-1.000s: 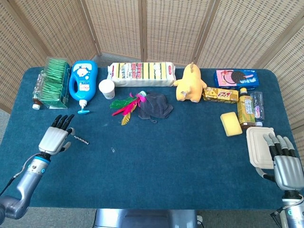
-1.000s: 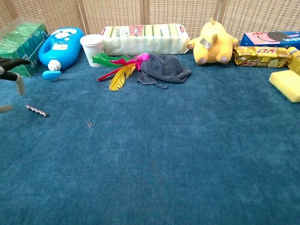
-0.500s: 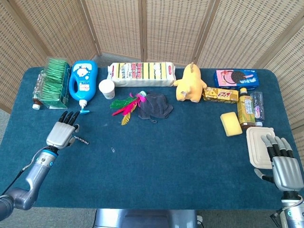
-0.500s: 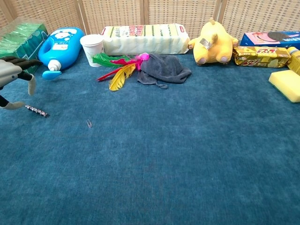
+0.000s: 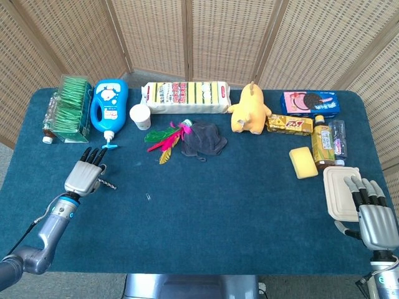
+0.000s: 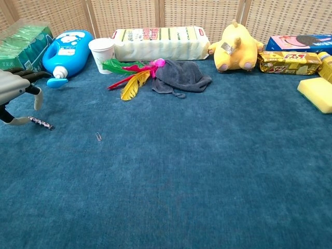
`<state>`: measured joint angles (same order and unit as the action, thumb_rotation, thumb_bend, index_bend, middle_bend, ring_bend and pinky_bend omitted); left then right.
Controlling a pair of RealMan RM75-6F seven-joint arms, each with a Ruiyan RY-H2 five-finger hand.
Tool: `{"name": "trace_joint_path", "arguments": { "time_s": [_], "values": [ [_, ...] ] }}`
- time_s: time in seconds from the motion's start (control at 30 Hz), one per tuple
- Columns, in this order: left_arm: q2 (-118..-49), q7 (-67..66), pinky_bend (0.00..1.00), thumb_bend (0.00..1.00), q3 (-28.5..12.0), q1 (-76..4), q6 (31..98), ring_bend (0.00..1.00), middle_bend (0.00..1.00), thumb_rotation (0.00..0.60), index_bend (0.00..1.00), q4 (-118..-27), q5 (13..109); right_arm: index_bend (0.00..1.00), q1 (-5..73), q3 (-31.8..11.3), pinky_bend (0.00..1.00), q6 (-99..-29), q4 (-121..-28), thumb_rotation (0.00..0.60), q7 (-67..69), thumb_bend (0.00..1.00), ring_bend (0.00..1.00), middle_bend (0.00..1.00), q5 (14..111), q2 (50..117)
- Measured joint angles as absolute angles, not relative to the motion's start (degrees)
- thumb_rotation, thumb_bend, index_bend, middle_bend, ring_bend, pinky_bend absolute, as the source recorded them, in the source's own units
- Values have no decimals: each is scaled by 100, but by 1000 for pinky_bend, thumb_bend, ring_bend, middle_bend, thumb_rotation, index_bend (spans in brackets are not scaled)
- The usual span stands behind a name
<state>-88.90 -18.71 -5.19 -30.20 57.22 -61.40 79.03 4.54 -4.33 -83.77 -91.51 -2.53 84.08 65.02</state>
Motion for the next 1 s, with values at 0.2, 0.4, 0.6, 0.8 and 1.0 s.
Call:
{"name": "trace_joint_path", "arguments": {
  "time_s": [0.2, 0.4, 0.6, 0.8, 1.0],
  "values": [
    [-8977, -1902, 30, 556, -541, -3055, 5653, 0, 0, 600, 446, -6082, 7771, 0, 454, -438, 0, -8379, -9134, 600, -230, 0, 0, 0, 8401, 6512],
    [-8947, -1884, 30, 557, -475, -3047, 5700, 0, 0, 600, 446, -6066, 7790, 0, 461, -437, 0, -8372, -9127, 600, -213, 0, 0, 0, 8408, 6516],
    [-8978, -1895, 30, 559, -418, -3061, 5700, 0, 0, 600, 446, -6044, 7807, 0, 458, -434, 0, -8379, -9136, 600, -210, 0, 0, 0, 8412, 6512],
    [-9008, -1950, 30, 563, -405, -3080, 5710, 0, 0, 600, 449, -6037, 7789, 0, 462, -435, 0, -8364, -9138, 600, -197, 0, 0, 0, 8401, 6505],
    [-9011, -2010, 30, 564, -395, -3098, 5698, 0, 0, 600, 456, -6036, 7756, 0, 462, -437, 0, -8366, -9143, 600, -175, 0, 0, 0, 8401, 6495]
  ]
}}
